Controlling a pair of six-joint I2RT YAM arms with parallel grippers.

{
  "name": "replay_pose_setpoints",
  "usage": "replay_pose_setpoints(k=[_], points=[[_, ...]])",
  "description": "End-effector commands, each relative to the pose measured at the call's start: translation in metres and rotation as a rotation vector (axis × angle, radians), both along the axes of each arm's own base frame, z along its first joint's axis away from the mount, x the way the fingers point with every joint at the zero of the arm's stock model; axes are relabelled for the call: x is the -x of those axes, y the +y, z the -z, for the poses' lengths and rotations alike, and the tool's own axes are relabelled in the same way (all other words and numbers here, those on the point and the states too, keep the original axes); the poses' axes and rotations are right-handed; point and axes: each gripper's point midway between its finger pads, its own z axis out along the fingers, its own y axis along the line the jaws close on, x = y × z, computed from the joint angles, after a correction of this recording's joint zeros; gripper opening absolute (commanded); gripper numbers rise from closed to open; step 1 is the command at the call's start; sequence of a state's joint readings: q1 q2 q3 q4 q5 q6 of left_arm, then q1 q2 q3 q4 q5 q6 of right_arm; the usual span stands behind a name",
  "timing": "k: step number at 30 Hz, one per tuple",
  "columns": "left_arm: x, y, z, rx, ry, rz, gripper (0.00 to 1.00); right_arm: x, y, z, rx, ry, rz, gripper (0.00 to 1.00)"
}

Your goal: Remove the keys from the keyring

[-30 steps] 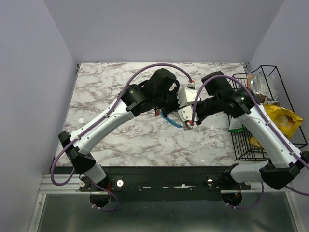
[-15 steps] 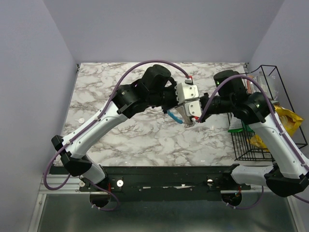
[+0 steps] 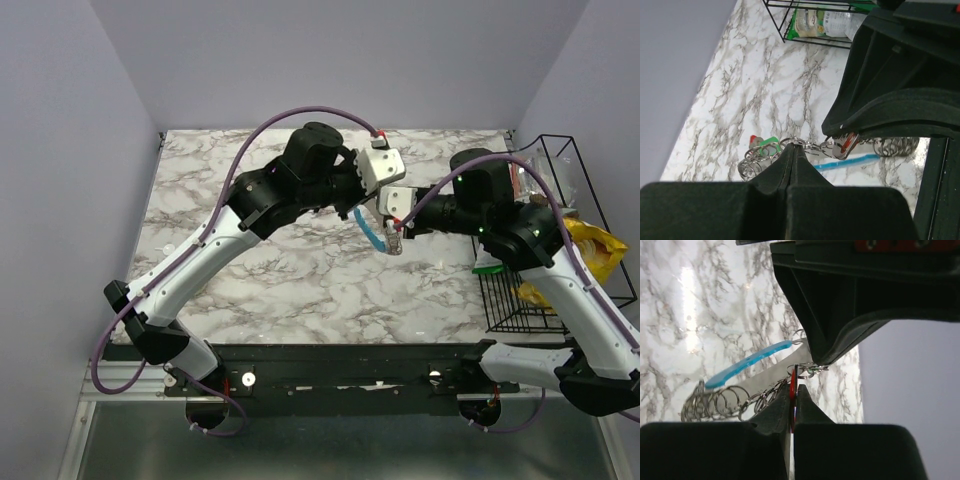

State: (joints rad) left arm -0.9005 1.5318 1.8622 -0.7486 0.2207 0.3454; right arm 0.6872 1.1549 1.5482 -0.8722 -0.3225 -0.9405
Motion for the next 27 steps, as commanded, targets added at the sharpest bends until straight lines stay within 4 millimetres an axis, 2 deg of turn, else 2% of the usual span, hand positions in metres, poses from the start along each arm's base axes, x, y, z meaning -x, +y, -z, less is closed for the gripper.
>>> replay_pose_setpoints(k=[1,3,4,5,6,8,10,11,15,20,23,24,25,26,27], points=[[-0.012,0.022,0.035,-0.218,-0.095,-0.004,0.00,-0.037,-0.025,-0.056,-0.130,-0.156,0.259,0.01],[-0.015,0.024,0.031,-0.219,-0.113,-0.021,0.00,-0.039,-0.032,-0.021,-0.004,-0.143,0.265,0.01],[-0.016,0.025,0.030,-0.220,-0.119,-0.024,0.00,-0.039,-0.040,-0.013,0.048,-0.168,0.270,0.01],[-0.017,0.025,0.029,-0.221,-0.128,-0.027,0.00,-0.035,-0.045,0.003,0.102,-0.147,0.259,0.01],[-0.020,0.026,0.026,-0.223,-0.142,-0.040,0.00,-0.031,-0.049,0.026,0.168,-0.120,0.243,0.01],[-0.024,0.026,0.021,-0.227,-0.171,-0.048,0.00,-0.024,-0.055,0.043,0.238,-0.114,0.210,0.01],[-0.026,0.024,0.018,-0.225,-0.183,-0.052,0.00,-0.023,-0.054,0.050,0.220,-0.096,0.212,0.01],[-0.026,0.024,0.018,-0.220,-0.180,-0.056,0.00,-0.024,-0.052,0.044,0.192,-0.122,0.212,0.01],[-0.020,0.018,0.027,-0.207,-0.139,-0.023,0.00,-0.022,-0.049,0.037,0.195,-0.144,0.179,0.01],[-0.015,0.014,0.030,-0.159,-0.084,0.017,0.16,-0.010,-0.052,0.026,0.223,-0.149,0.124,0.01],[-0.020,0.018,0.021,-0.063,0.002,0.037,0.27,-0.004,-0.052,0.016,0.207,-0.164,0.103,0.01],[-0.008,0.012,0.015,-0.003,0.052,0.120,0.30,-0.003,-0.052,0.012,0.197,-0.171,0.101,0.01],[-0.016,0.018,0.011,0.041,0.083,0.120,0.35,0.001,-0.048,0.010,0.182,-0.163,0.076,0.01],[-0.012,0.018,0.006,0.077,0.103,0.147,0.38,0.004,-0.047,0.010,0.174,-0.152,0.063,0.01],[0.000,0.013,0.006,0.118,0.149,0.228,0.39,0.007,-0.044,0.009,0.164,-0.141,0.046,0.01]])
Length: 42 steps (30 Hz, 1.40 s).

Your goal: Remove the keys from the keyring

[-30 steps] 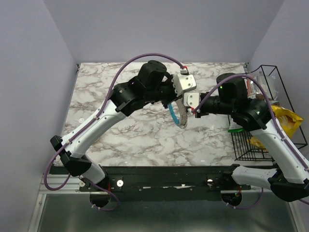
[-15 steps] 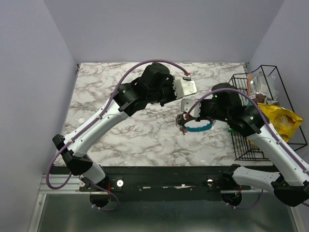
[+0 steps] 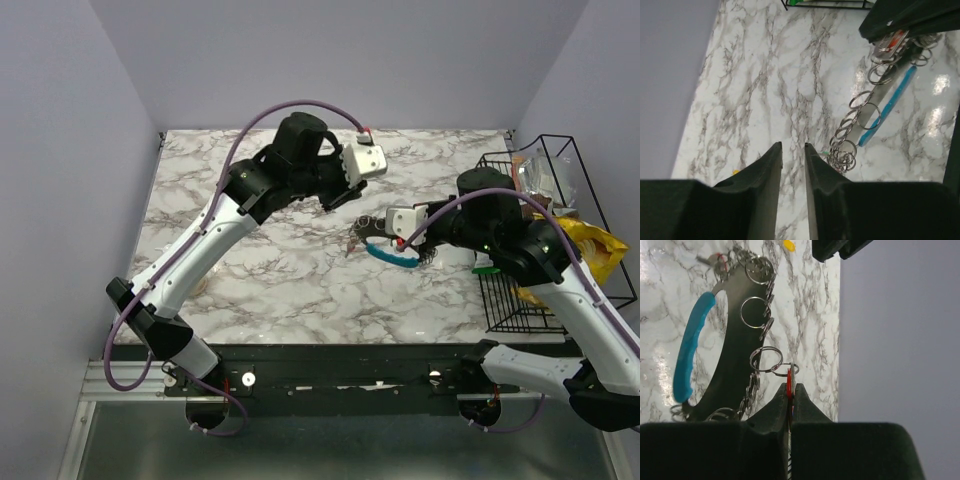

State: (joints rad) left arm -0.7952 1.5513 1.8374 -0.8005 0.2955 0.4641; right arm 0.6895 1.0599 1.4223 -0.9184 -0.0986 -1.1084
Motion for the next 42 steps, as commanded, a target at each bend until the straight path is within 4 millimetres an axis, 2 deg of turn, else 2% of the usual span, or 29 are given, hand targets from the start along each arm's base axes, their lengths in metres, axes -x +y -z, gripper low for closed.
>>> replay_pose_setpoints(k=[1,5,13,20,26,30,42], points=[[0.027,-0.011,-0.026,0.246,0.185,0.223,0.43,0.021,0.009,-0.022,-0.073,0.007,-0.102,0.01],[0.047,-0.024,-0.034,0.328,0.273,0.362,0.46,0.033,0.016,-0.025,-0.105,0.047,-0.156,0.01],[0.057,-0.043,-0.042,0.406,0.371,0.494,0.47,0.041,0.016,-0.028,-0.130,0.067,-0.184,0.01],[0.059,-0.053,-0.026,0.397,0.418,0.514,0.47,0.051,0.021,-0.043,-0.178,0.085,-0.230,0.01],[0.078,-0.058,-0.023,0.396,0.474,0.603,0.47,0.052,0.020,-0.050,-0.191,0.078,-0.229,0.01],[0.090,-0.059,-0.026,0.396,0.500,0.652,0.47,0.050,0.018,-0.048,-0.184,0.074,-0.220,0.01],[0.108,-0.061,-0.030,0.394,0.554,0.730,0.41,0.041,0.012,-0.047,-0.174,0.042,-0.172,0.01]])
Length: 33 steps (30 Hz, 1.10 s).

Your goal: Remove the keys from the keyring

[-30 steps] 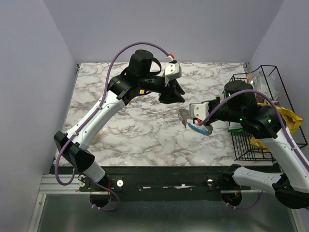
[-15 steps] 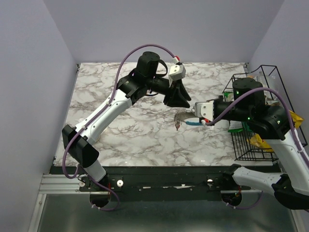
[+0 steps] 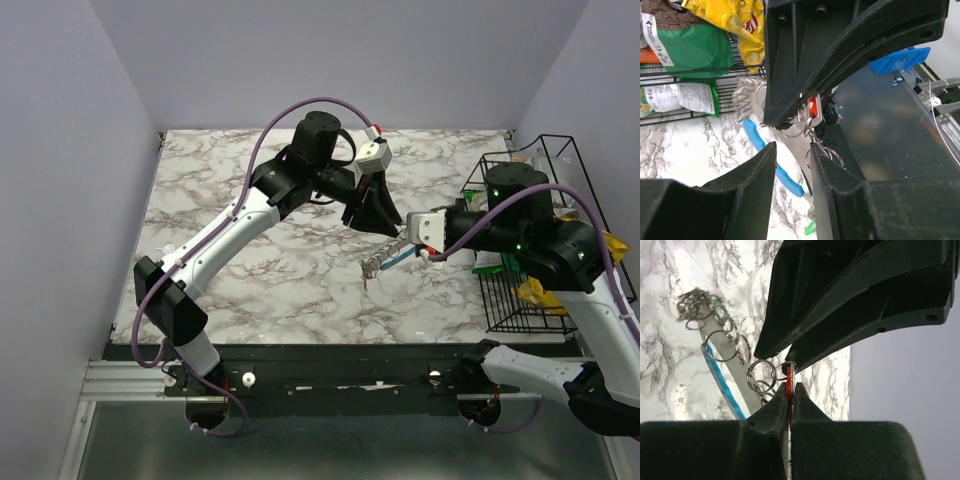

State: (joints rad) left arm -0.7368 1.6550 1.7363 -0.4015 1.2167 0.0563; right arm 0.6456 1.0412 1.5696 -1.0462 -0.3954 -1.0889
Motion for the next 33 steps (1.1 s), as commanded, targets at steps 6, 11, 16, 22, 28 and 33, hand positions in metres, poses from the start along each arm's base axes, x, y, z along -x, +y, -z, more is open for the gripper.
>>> replay_pose_setpoints(k=[6,11,16,22,28,33], points=[[0.020,-0.003,-0.009,0.020,0.025,0.094,0.36,-0.011,-0.004,-0.009,-0.020,-0.041,0.051,0.01],[0.021,-0.004,-0.010,0.022,0.026,0.093,0.30,-0.014,-0.005,-0.007,-0.001,-0.050,0.061,0.01],[0.022,-0.006,-0.011,0.026,0.023,0.094,0.26,-0.010,-0.004,-0.009,0.003,-0.044,0.039,0.01],[0.018,-0.010,-0.013,0.034,0.009,0.083,0.29,0.010,-0.003,-0.006,0.023,-0.006,-0.049,0.01],[0.019,-0.014,-0.018,0.045,-0.006,0.086,0.32,0.012,0.000,0.002,0.029,0.018,-0.068,0.01],[0.023,-0.016,-0.018,0.037,0.002,0.094,0.32,0.002,0.002,-0.008,-0.007,-0.004,-0.026,0.01]])
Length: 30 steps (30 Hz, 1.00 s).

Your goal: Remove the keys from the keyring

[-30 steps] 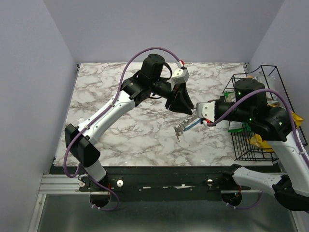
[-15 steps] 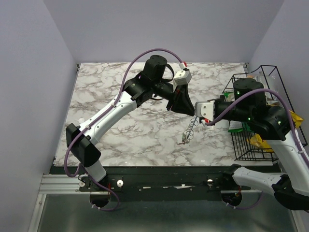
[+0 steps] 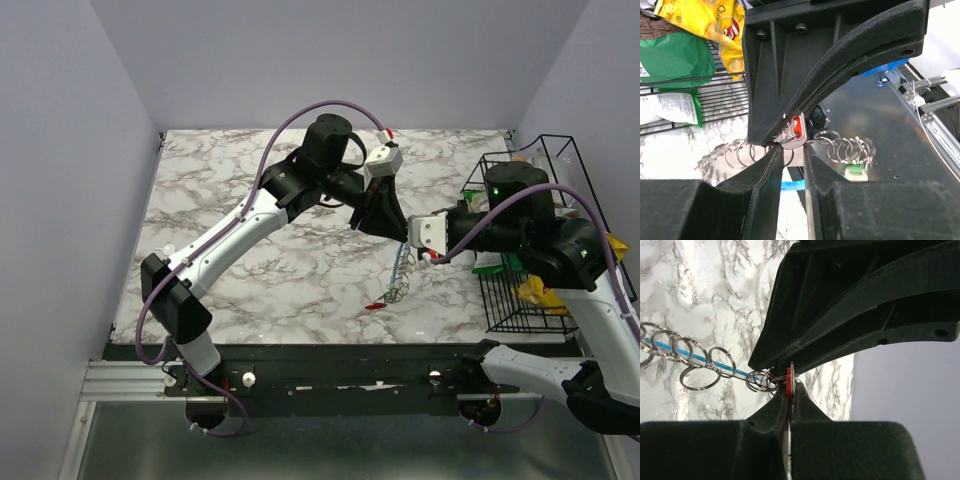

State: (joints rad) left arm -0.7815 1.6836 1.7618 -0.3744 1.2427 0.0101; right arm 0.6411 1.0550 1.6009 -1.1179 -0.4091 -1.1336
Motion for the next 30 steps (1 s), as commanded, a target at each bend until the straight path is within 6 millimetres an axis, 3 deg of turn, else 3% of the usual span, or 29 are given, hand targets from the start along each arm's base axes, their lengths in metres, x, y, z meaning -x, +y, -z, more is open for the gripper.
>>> replay_pose_setpoints(k=[1,8,15,23,27,30], points=[[0.008,-0.004,-0.016,0.037,-0.033,0.031,0.31,-0.005,0.007,-0.014,-0.057,-0.016,0.006,0.01],[0.015,-0.008,-0.010,0.021,-0.053,0.043,0.32,-0.014,0.011,-0.025,-0.084,-0.025,0.033,0.01],[0.014,-0.013,-0.009,0.016,-0.041,0.040,0.32,-0.006,0.018,-0.048,-0.141,-0.022,0.002,0.01],[0.006,-0.023,-0.015,0.032,-0.041,0.017,0.34,-0.015,0.021,-0.024,-0.061,-0.029,0.013,0.01],[0.004,-0.027,-0.012,0.016,-0.007,0.012,0.36,-0.012,0.012,-0.036,-0.054,-0.078,0.021,0.01],[0.003,-0.031,-0.009,0.008,0.004,0.009,0.36,-0.027,0.001,-0.044,-0.026,-0.153,0.094,0.01]])
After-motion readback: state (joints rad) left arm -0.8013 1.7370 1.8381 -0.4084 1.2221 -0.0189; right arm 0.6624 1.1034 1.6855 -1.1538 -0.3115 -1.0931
